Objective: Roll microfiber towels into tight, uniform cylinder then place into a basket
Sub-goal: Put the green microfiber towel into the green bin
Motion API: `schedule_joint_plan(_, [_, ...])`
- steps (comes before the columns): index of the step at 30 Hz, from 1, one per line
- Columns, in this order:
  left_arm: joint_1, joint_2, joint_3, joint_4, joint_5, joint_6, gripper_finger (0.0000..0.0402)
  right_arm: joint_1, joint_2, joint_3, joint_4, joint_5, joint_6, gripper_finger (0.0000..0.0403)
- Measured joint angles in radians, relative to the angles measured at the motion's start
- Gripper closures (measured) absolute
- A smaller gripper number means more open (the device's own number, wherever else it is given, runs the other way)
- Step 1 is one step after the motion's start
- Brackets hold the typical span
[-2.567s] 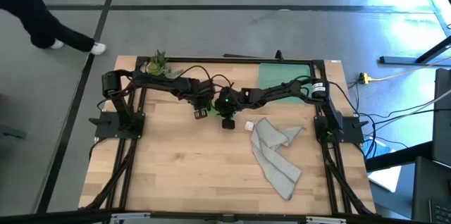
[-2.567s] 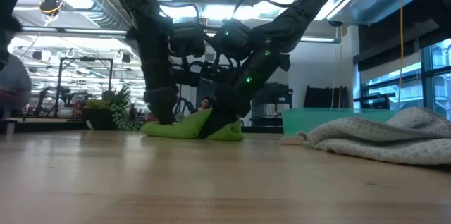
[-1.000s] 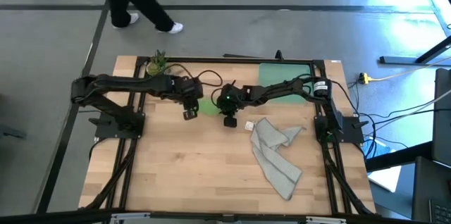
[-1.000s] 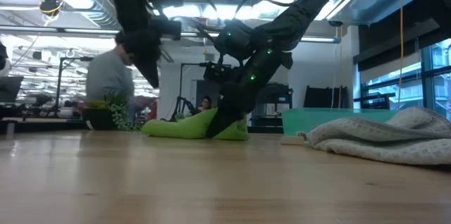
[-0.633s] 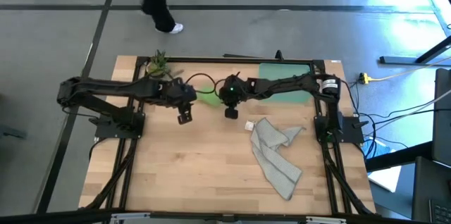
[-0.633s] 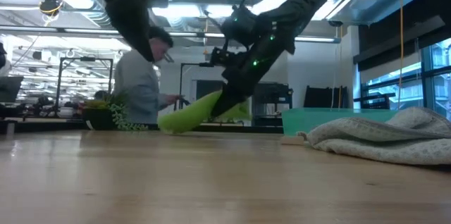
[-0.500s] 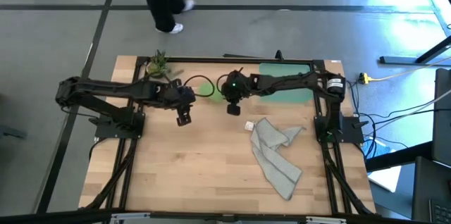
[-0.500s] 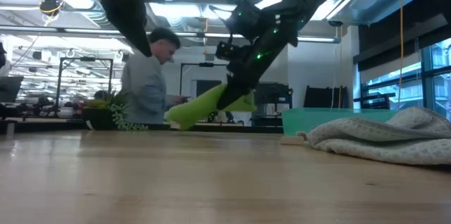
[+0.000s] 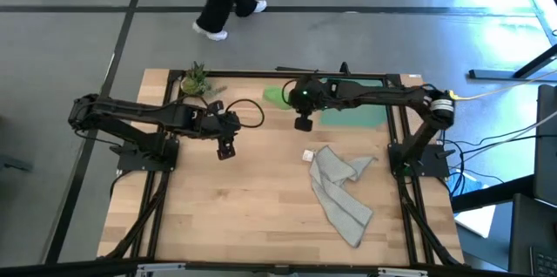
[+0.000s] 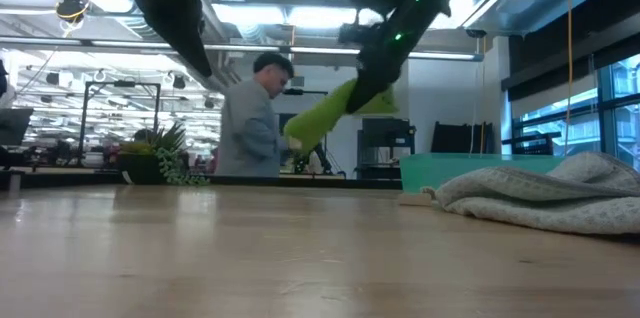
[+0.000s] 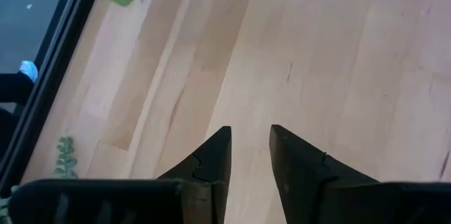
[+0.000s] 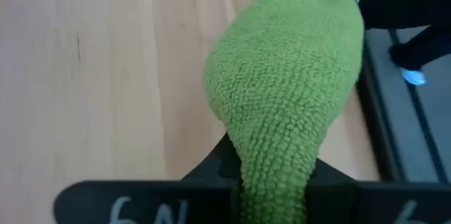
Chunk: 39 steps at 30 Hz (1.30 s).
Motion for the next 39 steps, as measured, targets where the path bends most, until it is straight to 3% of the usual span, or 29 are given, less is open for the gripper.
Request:
schedule_joint_plan(9, [0.0, 0.0, 0.0, 0.004, -0.002, 0.003, 0.0308, -0.049, -0.271, -0.2, -0.019, 0.053, -0.004, 0.0372])
schedule_joint_plan(13, [0.0, 0.0, 0.0, 0.008, -0.003, 0.003, 0.0308, -0.078, -0.423, -0.292, -0.043, 0.124, -0.043, 0.0372])
schedule_joint_plan(22, [0.0, 0.0, 0.0, 0.037, -0.003, 0.004, 0.0308, -0.156, -0.683, -0.481, -0.058, 0.152, -0.044, 0.0372])
schedule_joint_plan(29, [0.001, 0.0, 0.0, 0.066, -0.003, 0.011, 0.0308, -0.219, -0.702, -0.557, -0.057, 0.135, -0.225, 0.0372])
schedule_joint_plan(36, [0.001, 0.0, 0.0, 0.077, -0.003, 0.011, 0.0308, -0.287, -0.668, -0.566, -0.069, 0.116, -0.303, 0.0372])
schedule_joint_plan(39, [0.001, 0.0, 0.0, 0.077, -0.002, 0.022, 0.0308, -0.325, -0.654, -0.565, -0.073, 0.069, -0.372, 0.0372])
